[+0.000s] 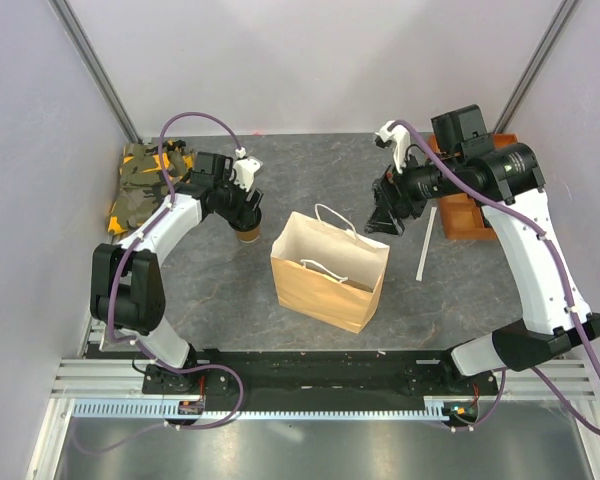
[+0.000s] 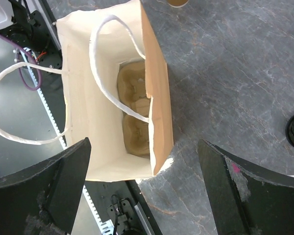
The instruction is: Pack the takeout coffee
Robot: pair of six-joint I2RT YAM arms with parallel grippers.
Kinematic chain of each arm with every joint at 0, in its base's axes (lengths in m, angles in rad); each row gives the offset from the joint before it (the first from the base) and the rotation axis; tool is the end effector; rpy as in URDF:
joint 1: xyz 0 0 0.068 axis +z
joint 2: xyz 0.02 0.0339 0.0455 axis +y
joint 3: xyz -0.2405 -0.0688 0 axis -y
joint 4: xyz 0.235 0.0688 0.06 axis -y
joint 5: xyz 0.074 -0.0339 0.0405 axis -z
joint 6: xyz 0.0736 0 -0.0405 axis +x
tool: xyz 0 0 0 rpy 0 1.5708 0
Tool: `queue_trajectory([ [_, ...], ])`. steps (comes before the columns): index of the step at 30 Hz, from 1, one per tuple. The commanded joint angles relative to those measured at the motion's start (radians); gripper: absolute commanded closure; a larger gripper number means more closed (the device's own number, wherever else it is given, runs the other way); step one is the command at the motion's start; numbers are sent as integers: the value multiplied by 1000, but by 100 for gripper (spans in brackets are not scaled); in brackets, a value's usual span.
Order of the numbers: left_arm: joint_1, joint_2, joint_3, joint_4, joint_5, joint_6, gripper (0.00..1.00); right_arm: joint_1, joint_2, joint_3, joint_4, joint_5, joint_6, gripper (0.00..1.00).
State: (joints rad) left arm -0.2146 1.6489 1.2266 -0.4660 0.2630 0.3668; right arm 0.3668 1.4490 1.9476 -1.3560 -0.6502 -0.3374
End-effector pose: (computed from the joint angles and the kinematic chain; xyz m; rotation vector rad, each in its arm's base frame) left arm 0.3567 -0.0973 0.1991 0.8063 2.2966 -0.2550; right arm 0.2223 0.1331 0.4170 -1.0766 2.0830 0.7968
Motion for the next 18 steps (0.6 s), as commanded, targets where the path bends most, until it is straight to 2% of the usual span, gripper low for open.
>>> queue_trajectory([
  [1, 4, 17, 22, -13, -13, 43, 22, 35, -7, 28, -63, 17, -18, 2],
  [14, 6, -58, 27, -25, 67, 20, 38, 126, -16, -53, -40, 84, -29, 2],
  [18, 6, -98, 22, -23, 90, 6, 41, 132, -33, -139, 21, 179, -17, 3],
])
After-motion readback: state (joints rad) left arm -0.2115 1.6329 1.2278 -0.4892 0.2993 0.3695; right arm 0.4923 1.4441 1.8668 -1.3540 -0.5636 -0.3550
